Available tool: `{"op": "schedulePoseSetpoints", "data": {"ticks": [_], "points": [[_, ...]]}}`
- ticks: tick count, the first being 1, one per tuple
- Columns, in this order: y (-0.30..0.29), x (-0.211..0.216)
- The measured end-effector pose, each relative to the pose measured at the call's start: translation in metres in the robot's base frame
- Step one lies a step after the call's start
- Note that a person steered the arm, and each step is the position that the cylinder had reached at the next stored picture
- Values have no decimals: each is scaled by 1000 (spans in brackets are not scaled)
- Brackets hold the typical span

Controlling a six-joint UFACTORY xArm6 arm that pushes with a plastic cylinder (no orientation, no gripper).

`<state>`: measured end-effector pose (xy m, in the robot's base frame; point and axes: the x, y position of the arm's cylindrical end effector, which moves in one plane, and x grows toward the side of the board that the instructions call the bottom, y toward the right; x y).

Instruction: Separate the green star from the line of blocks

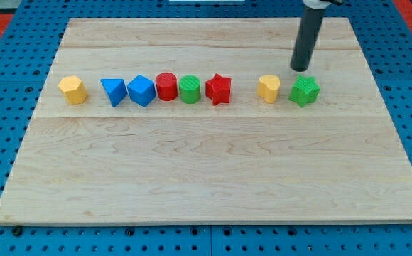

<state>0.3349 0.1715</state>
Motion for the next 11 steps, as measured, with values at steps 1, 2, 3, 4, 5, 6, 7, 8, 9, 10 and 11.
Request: {"op": "schedulePoseSetpoints", "data": {"ticks": [1,2,3,4,5,6,7,8,9,10,11], "points": [[0,19],[0,19],[-10,20],[-13,20],[-13,20],[-12,20],[-12,20],[-6,28],[-6,60],[-6,78],[-7,141]]}}
